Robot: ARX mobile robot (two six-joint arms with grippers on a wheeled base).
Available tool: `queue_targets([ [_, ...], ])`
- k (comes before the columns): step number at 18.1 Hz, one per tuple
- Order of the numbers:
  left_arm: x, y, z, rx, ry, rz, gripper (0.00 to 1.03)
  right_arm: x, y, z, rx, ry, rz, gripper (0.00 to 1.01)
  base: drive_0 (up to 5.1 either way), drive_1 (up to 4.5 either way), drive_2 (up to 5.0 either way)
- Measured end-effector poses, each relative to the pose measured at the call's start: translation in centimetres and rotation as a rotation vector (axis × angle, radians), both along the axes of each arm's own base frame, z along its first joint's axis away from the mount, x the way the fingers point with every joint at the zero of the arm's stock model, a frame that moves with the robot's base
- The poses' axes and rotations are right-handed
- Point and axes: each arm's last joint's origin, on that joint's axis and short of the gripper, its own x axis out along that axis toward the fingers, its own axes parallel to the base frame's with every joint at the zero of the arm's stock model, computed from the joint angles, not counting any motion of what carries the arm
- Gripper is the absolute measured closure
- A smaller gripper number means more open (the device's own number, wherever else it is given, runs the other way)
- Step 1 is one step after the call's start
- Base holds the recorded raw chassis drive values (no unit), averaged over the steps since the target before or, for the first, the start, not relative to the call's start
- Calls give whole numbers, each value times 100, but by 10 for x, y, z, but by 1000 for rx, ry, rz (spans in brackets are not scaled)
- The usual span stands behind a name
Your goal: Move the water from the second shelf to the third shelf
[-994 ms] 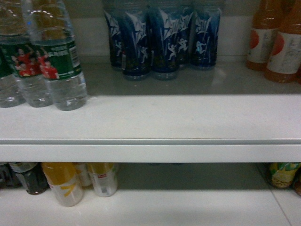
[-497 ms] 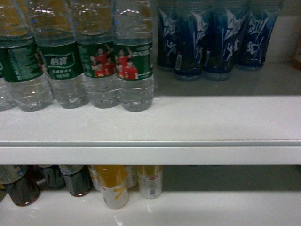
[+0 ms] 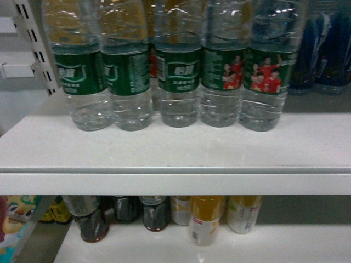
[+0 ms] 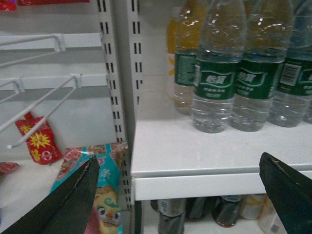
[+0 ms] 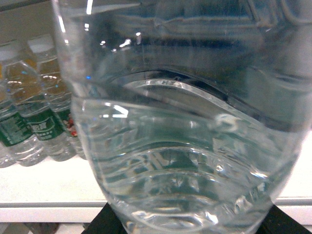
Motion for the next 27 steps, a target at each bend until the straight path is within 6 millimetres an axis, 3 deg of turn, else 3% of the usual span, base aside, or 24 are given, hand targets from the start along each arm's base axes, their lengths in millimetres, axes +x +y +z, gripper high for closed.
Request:
queue_targets([
  [9,0,0,0,0,2,4,5,0,0,0,0,-1,13,62,-479,236,236],
  [19,0,0,0,0,0,0,5,0,0,0,0,1,3,62,0,0,0],
  [22,0,0,0,0,0,0,5,0,6,2,4,34,-70,62,0,0,0],
  [25,0,0,0,0,0,0,5,5,21,17,-13,-7,13,62,0,0,0],
  [27,0,0,0,0,0,0,5,10,31,14,-23,20,63,62,0,0,0],
])
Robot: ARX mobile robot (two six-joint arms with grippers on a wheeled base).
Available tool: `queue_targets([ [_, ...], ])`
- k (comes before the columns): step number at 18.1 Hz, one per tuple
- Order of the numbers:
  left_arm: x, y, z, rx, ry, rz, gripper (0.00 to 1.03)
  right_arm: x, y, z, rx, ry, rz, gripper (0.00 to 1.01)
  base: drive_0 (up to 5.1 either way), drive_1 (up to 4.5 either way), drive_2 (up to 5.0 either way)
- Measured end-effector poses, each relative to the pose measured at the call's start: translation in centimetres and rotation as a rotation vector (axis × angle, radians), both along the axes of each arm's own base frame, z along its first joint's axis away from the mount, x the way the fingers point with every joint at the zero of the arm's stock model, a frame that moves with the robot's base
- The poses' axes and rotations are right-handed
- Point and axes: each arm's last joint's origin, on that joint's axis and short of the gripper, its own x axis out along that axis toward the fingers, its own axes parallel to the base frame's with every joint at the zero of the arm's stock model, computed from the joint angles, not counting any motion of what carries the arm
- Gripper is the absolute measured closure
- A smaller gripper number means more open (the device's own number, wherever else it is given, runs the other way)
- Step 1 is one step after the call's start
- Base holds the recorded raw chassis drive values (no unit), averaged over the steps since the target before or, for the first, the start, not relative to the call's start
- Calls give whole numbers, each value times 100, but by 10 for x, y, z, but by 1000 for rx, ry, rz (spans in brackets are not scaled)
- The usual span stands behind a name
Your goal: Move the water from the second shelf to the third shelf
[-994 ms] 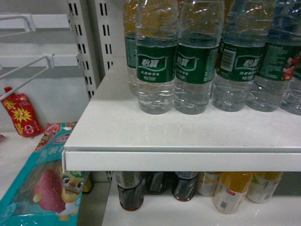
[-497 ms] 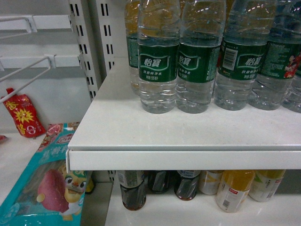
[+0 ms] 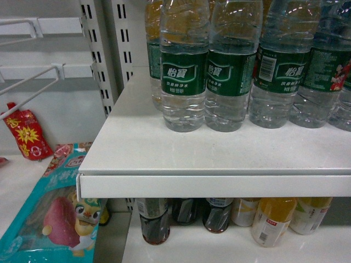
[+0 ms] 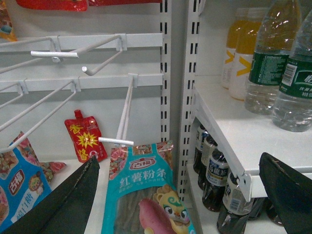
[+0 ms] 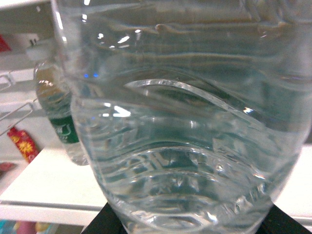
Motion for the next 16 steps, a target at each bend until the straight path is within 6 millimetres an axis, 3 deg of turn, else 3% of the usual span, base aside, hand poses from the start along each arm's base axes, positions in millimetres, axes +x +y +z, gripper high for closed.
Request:
queue_targets([
  [5,0,0,0,0,0,0,5,18,22,-23,-19,94,83,62,0,0,0],
  [10,0,0,0,0,0,0,5,37,36,-31,-18,76,94,62,0,0,0],
  [12,0,0,0,0,0,0,5,63,59,-50,-48,123,117,62,0,0,0],
  [13,0,0,0,0,0,0,5,85,68,-48,-73,103,101,62,0,0,0],
  [16,0,0,0,0,0,0,5,100,75,-48,-88,109,99,62,0,0,0],
])
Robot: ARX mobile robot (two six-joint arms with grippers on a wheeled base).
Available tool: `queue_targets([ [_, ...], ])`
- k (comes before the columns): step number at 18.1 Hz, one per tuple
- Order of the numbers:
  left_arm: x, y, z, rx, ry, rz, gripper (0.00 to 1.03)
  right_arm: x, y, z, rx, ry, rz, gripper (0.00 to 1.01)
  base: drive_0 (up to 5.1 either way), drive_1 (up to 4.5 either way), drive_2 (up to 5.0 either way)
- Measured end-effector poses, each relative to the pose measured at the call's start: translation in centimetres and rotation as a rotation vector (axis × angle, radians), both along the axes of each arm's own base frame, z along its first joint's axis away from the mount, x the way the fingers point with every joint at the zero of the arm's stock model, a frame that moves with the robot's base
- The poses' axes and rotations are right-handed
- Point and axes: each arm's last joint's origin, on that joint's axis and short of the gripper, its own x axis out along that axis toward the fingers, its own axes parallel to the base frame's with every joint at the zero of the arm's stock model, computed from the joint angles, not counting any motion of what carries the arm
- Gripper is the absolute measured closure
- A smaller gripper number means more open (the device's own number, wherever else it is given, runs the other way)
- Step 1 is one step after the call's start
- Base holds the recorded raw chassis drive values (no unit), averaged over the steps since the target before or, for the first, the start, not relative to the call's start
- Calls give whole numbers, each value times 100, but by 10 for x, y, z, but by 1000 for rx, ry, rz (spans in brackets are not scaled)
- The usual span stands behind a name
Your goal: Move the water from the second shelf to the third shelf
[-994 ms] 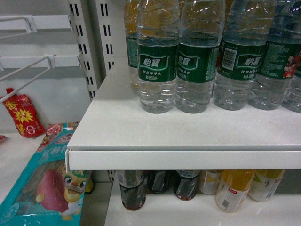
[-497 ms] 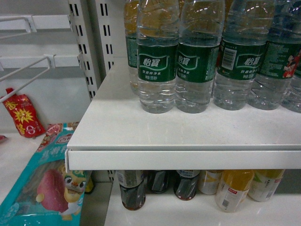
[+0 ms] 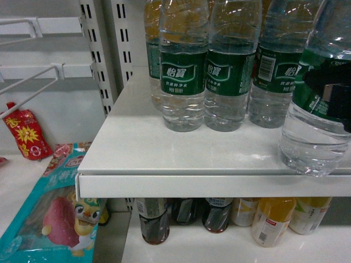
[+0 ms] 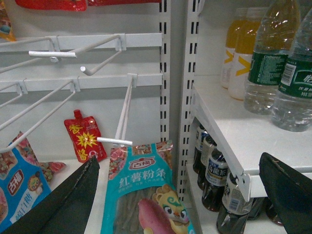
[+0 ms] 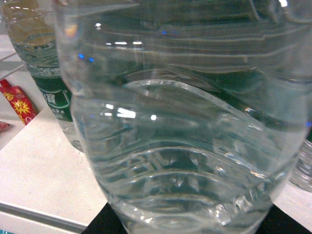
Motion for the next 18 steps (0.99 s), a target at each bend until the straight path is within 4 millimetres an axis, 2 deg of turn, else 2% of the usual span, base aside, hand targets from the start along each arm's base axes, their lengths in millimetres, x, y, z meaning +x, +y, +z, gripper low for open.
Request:
queue_targets([
  [8,0,0,0,0,0,0,5,14,6,0,-11,4,-3,62,0,0,0],
  [12,0,0,0,0,0,0,5,32,12,2,-14,3,-22,62,0,0,0],
  [18,0,0,0,0,0,0,5,46,15,-6,-24,14,-47,62,0,0,0],
])
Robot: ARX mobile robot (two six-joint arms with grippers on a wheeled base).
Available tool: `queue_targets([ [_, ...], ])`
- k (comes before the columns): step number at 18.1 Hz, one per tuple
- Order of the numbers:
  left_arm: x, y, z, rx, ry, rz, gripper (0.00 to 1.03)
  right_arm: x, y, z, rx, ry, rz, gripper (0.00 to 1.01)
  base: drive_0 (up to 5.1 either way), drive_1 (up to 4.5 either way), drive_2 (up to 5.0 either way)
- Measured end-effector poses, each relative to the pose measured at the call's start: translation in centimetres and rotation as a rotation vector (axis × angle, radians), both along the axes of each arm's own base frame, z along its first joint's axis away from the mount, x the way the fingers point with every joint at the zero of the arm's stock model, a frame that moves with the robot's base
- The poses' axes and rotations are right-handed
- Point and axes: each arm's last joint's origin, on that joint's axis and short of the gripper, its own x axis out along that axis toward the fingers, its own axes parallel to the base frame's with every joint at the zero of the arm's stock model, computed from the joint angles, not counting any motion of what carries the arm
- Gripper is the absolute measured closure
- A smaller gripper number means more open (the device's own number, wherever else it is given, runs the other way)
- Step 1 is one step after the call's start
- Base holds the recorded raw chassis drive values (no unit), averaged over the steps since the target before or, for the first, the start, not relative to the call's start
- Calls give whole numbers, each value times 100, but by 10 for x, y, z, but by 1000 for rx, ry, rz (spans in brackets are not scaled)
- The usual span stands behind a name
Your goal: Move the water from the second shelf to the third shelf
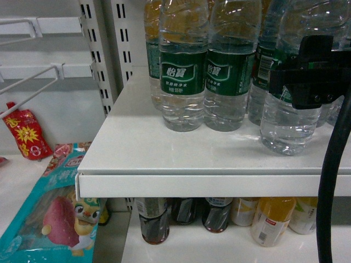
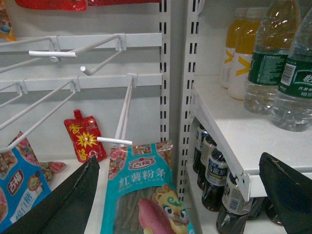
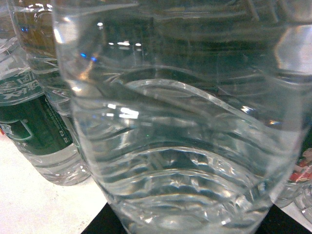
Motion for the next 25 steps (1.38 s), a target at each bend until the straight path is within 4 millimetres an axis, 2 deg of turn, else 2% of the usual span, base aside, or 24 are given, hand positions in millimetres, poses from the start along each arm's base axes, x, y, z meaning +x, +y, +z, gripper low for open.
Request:
queue_targets([
  [9,0,0,0,0,0,0,5,4,2,0,-3,7,-9,62,0,0,0],
  [14,0,0,0,0,0,0,5,6,3,5,25,-17,-14,7,0,0,0],
  [15,0,0,0,0,0,0,5,6,3,5,27,-15,-15,1,0,0,0],
  [16,0,0,0,0,0,0,5,6,3,5,27,-15,-15,4,0,0,0],
  [25,0,0,0,0,0,0,5,2,1,9,42,-15,-17,3,0,0,0],
])
